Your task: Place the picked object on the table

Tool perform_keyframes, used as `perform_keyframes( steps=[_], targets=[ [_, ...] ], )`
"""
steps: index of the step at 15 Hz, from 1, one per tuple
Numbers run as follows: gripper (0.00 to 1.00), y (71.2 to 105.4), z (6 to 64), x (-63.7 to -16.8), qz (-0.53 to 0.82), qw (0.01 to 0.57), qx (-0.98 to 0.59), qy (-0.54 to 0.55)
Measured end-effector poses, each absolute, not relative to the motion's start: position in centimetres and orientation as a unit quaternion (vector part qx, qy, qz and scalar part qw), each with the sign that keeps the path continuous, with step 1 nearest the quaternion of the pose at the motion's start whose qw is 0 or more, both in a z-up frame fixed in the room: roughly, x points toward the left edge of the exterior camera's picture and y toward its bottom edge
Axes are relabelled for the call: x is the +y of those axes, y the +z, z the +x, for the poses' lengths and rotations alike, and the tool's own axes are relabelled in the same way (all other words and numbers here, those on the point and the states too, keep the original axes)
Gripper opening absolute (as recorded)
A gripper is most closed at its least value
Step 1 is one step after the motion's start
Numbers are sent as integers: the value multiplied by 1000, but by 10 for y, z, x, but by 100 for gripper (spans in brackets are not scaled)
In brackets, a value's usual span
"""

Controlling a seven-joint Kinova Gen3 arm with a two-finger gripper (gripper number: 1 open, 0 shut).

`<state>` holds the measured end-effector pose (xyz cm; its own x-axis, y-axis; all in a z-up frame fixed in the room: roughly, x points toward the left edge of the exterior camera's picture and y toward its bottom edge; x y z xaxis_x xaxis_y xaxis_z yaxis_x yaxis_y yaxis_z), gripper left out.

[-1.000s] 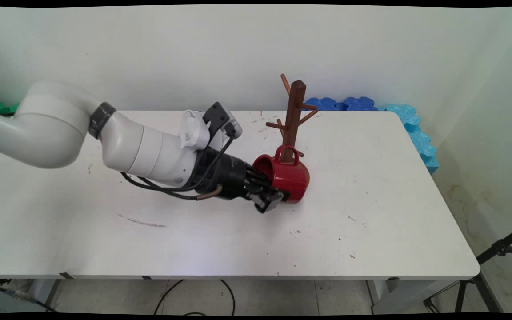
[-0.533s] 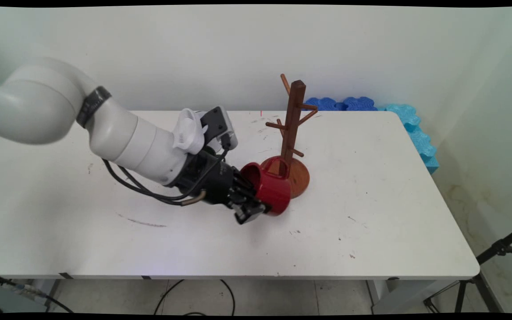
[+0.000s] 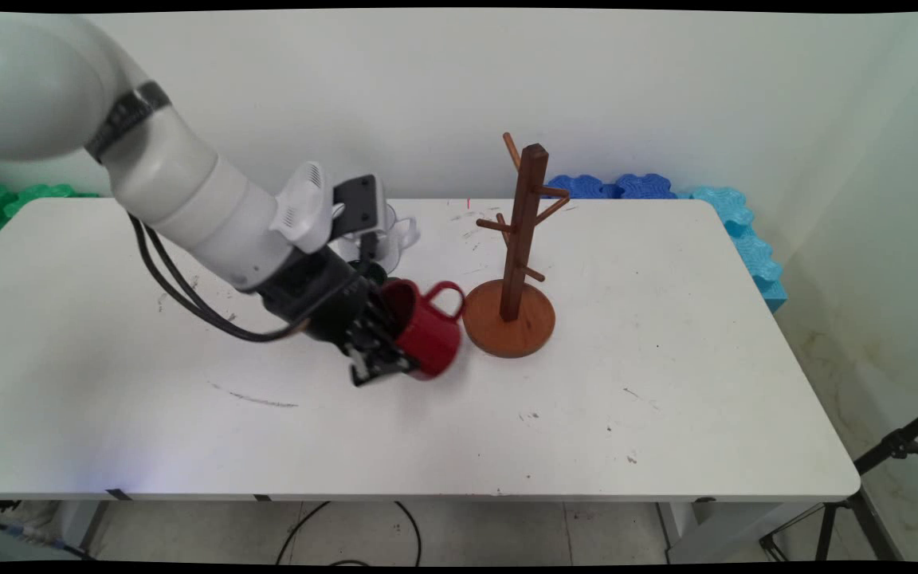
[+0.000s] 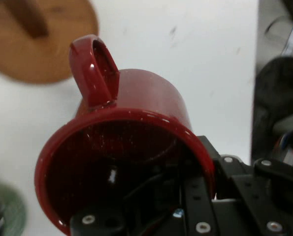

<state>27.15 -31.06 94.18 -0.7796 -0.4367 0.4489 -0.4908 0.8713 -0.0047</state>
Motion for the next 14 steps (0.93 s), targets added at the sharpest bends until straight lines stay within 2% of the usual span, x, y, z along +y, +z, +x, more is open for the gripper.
perform_keyframes(
  steps=[5, 14],
  targets=[
    [0, 949, 283, -320, 223, 141, -963, 59],
    [0, 928, 282, -330, 200, 57, -978, 33]
  ],
)
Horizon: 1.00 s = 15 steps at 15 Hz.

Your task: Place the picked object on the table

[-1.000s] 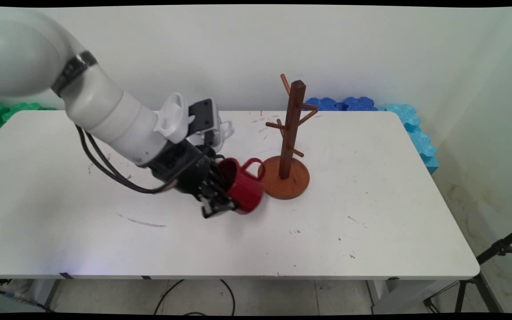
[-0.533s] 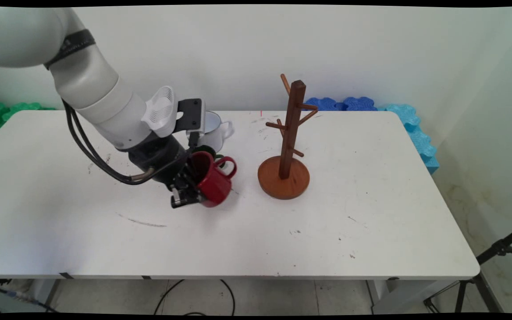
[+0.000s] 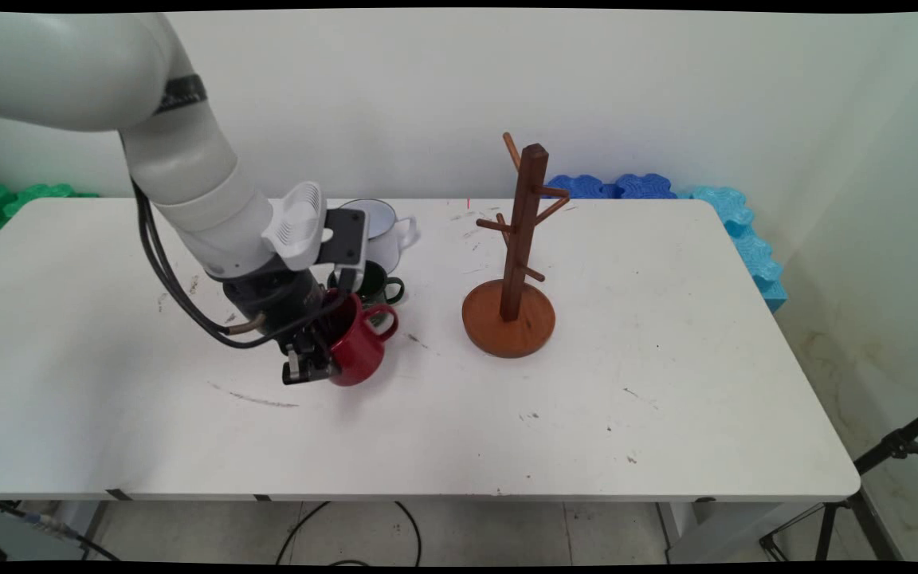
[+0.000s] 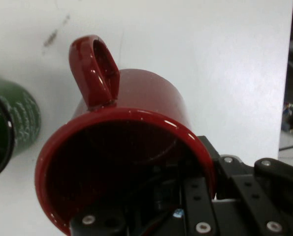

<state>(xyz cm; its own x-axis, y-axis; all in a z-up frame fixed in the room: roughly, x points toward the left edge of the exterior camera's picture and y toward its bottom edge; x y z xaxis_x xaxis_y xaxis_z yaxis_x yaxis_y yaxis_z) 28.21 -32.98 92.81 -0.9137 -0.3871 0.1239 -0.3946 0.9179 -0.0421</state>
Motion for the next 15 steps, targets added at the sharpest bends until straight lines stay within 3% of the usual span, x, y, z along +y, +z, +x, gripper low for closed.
perform_keyframes(
  steps=[15],
  targets=[
    [0, 867, 261, -362, 199, 28, -979, 16]
  ],
)
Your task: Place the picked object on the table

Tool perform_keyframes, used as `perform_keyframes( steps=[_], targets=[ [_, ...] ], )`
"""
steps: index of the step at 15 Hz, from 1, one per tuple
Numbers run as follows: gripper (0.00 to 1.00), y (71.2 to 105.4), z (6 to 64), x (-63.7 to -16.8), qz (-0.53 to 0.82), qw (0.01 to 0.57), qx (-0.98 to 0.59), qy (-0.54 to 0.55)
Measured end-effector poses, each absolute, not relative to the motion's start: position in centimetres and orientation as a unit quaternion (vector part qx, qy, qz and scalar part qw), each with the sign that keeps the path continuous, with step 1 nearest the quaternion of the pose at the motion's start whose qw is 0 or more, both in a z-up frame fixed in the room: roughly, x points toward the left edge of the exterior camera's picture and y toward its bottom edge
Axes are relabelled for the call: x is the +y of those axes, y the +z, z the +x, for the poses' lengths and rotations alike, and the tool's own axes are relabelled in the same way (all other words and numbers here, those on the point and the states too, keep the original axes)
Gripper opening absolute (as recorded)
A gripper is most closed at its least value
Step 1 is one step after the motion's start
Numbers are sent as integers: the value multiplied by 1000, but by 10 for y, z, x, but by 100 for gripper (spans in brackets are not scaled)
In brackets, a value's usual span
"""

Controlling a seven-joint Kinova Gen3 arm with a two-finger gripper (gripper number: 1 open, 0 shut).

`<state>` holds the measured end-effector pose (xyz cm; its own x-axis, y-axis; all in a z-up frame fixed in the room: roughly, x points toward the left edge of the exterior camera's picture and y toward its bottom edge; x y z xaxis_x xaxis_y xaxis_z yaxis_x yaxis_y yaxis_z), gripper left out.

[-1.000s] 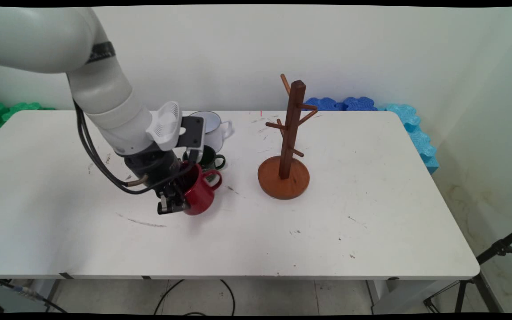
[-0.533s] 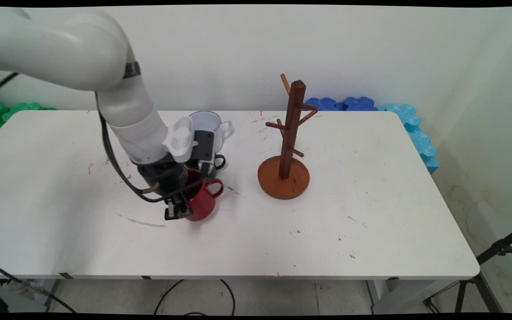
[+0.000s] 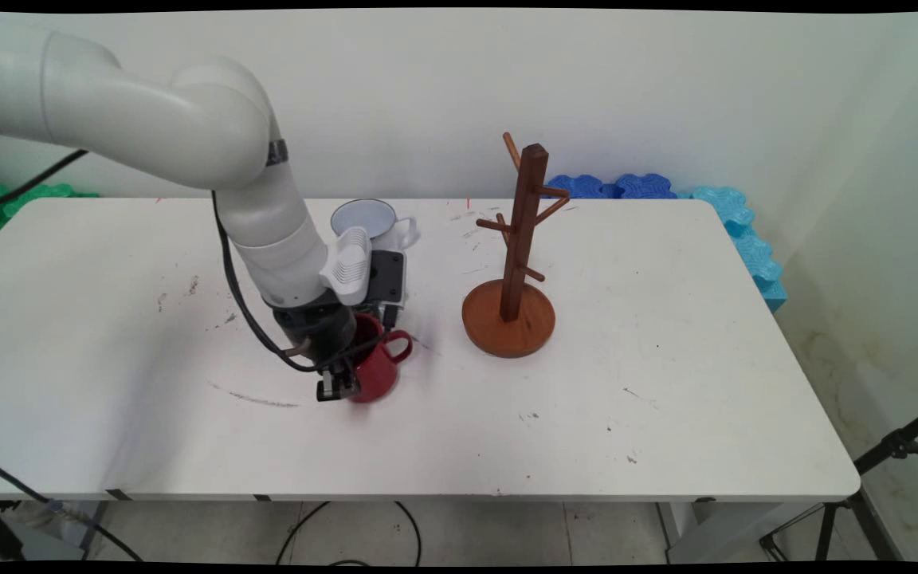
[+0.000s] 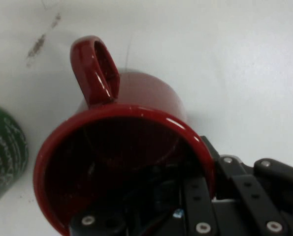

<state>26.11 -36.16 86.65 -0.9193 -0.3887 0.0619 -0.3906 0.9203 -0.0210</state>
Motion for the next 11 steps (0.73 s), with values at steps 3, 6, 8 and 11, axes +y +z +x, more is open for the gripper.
perform_keyframes(
  steps=[3, 6, 8, 11],
  targets=[
    [100, 861, 258, -365, 200, 31, -979, 17],
    [100, 857, 254, -368, 204, 38, -978, 17],
    [100, 857, 253, -369, 207, 46, -977, 17],
    [100, 866, 251, -371, 214, 66, -974, 19]
  ],
)
